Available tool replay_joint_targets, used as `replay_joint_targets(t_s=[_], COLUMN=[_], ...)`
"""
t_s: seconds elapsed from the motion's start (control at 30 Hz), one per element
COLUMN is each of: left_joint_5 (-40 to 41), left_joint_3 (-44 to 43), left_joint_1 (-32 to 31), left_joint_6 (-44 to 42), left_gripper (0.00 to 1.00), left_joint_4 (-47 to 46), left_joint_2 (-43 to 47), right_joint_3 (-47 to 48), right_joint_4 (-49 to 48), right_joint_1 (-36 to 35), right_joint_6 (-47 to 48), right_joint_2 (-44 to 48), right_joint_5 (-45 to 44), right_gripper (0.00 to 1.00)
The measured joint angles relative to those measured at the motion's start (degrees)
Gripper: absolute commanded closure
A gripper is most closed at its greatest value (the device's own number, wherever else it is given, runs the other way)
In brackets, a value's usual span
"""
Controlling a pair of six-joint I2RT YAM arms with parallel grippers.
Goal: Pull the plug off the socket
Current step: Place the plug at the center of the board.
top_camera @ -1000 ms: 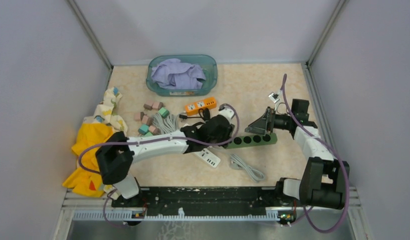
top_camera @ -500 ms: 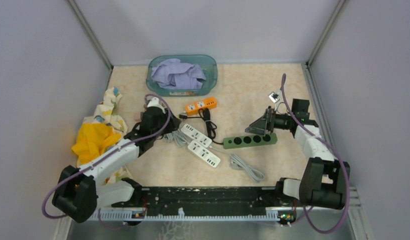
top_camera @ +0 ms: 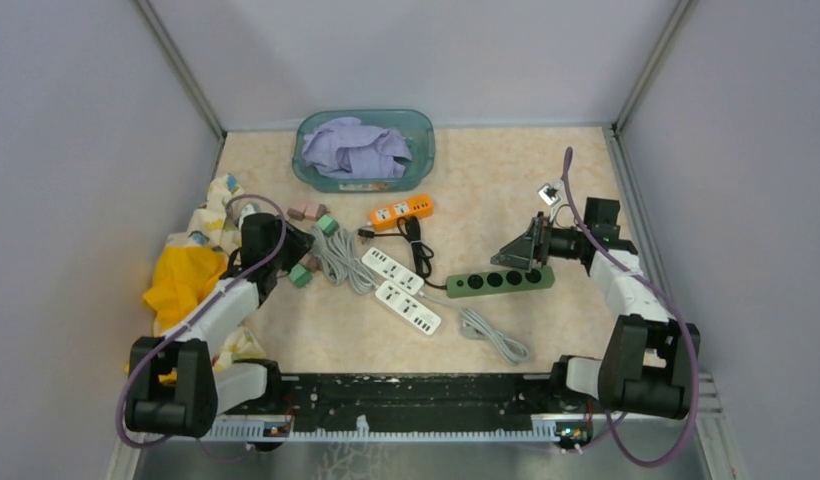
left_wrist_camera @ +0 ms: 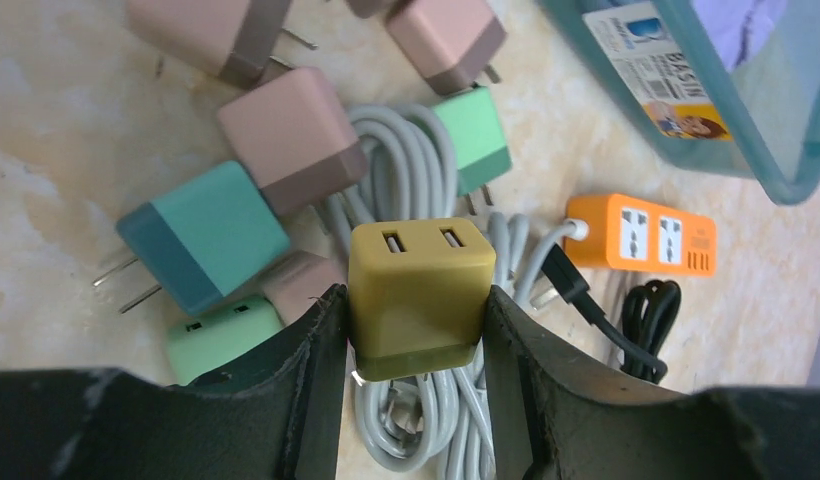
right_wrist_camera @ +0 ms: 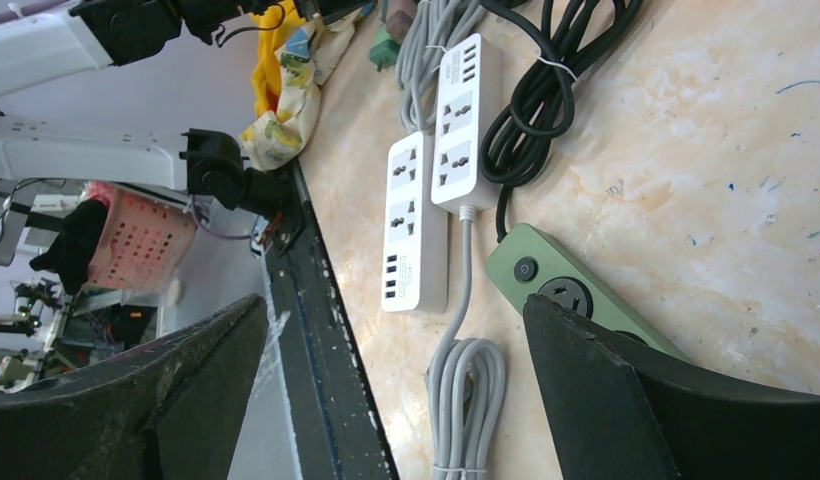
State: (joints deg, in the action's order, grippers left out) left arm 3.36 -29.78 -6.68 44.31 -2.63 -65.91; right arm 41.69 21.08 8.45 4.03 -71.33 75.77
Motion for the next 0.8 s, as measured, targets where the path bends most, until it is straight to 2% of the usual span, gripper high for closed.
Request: replay_joint_targets(t_s=[0.13, 0.27, 0.3, 0.43, 0.5, 0.6, 0.8], left_joint_5=[1.22, 2.60, 2.95, 4.15, 4.79, 5.46, 4.81], left_joint_3=[-1.33, -2.23, -2.47, -4.76, -6.34, -8.68, -11.19], left_joint_1=[1.25, 1.33, 1.42, 1.75, 1.90, 2.03, 2.03], left_joint_6=[3.10, 5.09, 5.46, 6.56, 7.23, 7.87, 8.20], left_gripper=[0.92, 0.75, 0.70, 0.31, 0.20, 0.14, 0.09], left_joint_4=[1.88, 2.97, 3.10, 5.18, 7.19, 10.29, 14.56], left_joint_2=[-2.95, -3.82, -4.00, -6.29, -7.56, -8.35, -6.60], right_joint_3=[0.00, 0.00, 0.00, 0.00, 0.00, 0.00, 0.00], right_joint_4=[0.00, 0.00, 0.00, 0.00, 0.02, 0.02, 0.90], right_joint_1=[0.09, 0.09, 0.09, 0.09, 0.09, 0.09, 0.09], right_joint_6=[0.02, 0.04, 0.04, 0.07, 0.07, 0.11, 0.94], right_joint_2=[0.00, 0.00, 0.00, 0.00, 0.00, 0.00, 0.00], right_joint_5=[-0.11, -0.11, -0.11, -0.11, -0.11, -0.11, -0.35], right_gripper=[0.01, 0.01, 0.01, 0.01, 0.01, 0.01, 0.01])
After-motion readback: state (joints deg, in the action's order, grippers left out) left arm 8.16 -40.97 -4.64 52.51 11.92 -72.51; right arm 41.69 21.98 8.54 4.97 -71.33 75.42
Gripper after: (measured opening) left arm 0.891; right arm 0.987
